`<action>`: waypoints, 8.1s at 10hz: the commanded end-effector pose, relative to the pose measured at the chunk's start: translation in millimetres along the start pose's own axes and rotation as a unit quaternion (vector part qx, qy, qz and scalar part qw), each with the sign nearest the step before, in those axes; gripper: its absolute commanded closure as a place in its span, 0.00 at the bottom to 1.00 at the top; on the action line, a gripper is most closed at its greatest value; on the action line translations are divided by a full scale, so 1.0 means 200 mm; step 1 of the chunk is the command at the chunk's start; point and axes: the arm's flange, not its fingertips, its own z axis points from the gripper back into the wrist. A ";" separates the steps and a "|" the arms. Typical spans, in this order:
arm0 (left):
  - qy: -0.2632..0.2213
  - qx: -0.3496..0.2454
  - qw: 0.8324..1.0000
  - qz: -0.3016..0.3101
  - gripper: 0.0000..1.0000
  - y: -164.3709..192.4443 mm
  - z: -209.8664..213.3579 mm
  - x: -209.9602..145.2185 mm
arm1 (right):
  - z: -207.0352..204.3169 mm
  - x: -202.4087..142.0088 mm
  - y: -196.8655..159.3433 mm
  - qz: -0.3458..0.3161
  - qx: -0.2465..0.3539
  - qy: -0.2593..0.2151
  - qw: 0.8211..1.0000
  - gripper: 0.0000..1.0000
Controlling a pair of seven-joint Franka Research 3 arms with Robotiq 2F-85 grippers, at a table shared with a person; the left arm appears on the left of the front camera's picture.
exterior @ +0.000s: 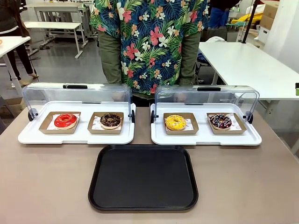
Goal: Move the second donut from the left to the tray.
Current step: Pick up the Paper togo box containing the Donut indicated by the person and place it on the Handle tray.
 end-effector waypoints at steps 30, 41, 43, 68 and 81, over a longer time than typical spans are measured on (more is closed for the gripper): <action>0.006 0.004 1.000 0.007 0.00 -0.03 -0.01 0.01 | 0.00 0.01 0.00 -0.002 0.001 -0.003 1.000 0.00; 0.006 0.004 1.000 0.007 0.00 -0.03 -0.01 0.01 | 0.00 0.01 0.00 -0.002 0.001 -0.003 1.000 0.00; 0.006 0.004 1.000 0.007 0.00 -0.03 -0.01 0.01 | 0.00 0.01 0.00 -0.002 0.001 -0.003 1.000 0.00; 0.006 0.004 1.000 0.007 0.00 -0.03 -0.01 0.01 | 0.00 0.01 0.00 -0.002 0.001 -0.003 1.000 0.00; 0.006 0.004 1.000 0.007 0.00 -0.03 -0.01 0.01 | 0.00 0.01 0.00 -0.002 0.001 -0.003 1.000 0.00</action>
